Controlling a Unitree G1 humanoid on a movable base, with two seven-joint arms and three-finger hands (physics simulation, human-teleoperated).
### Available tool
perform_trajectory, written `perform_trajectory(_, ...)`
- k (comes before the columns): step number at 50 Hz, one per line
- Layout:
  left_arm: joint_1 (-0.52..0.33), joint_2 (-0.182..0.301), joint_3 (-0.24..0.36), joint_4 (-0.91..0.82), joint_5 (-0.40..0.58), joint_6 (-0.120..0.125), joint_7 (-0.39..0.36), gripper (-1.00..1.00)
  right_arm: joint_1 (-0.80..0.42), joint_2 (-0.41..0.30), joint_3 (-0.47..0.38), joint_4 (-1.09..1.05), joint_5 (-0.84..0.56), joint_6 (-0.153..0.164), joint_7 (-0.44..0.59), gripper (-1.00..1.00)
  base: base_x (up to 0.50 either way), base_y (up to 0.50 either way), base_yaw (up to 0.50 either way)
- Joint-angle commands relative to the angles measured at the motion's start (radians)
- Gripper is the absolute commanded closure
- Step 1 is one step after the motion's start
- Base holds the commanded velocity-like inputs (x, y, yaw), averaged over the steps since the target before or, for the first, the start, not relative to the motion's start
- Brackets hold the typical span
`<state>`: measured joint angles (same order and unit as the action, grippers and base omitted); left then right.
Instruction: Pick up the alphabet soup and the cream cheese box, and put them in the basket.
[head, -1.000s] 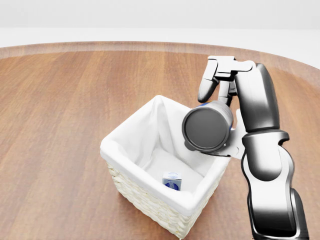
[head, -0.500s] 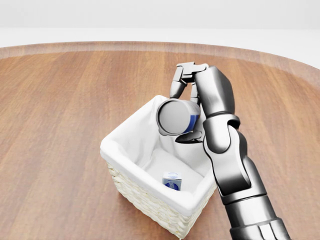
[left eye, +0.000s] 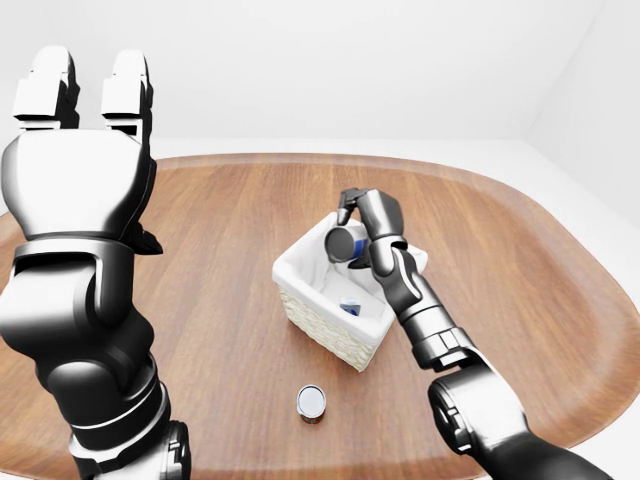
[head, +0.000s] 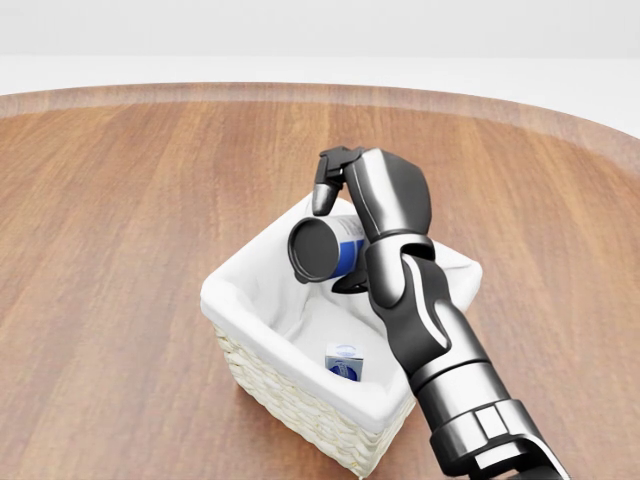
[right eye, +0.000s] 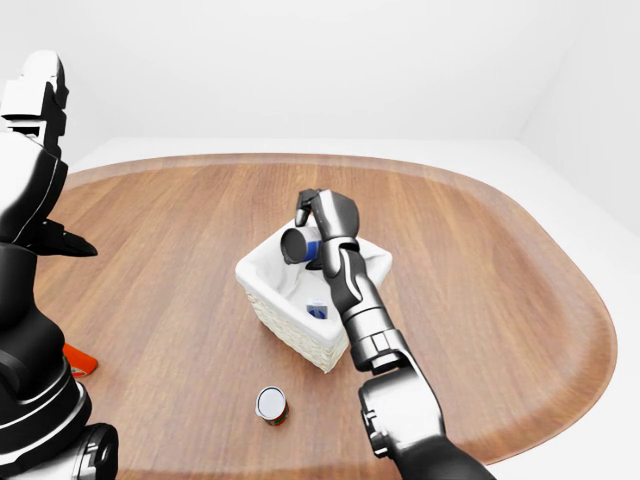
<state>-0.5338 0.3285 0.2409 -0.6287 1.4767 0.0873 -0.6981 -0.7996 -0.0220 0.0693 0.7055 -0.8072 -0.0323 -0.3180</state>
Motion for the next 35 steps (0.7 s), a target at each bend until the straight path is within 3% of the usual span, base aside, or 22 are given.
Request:
perform_trajectory(1, -0.005, 0.003, -0.002, -0.004, 0.007, 0.000, 0.000, -1.00, -0.072, 0.011, 0.005, 0.153, -0.018, -0.042, -0.102, 1.00, 0.00, 0.00, 0.00)
perform_trajectory(11, 0.001, -0.001, -0.001, 0.000, 0.001, 0.000, 0.000, -1.00, -0.095, 0.013, 0.015, 0.196, -0.065, -0.027, -0.132, 1.00, 0.00, 0.00, 0.00)
perform_trajectory(35, -0.005, 0.004, 0.001, -0.004, 0.002, 0.000, 0.000, -1.00, -0.137, 0.008, 0.019, 0.360, -0.101, -0.053, -0.206, 1.00, 0.00, 0.00, 0.00)
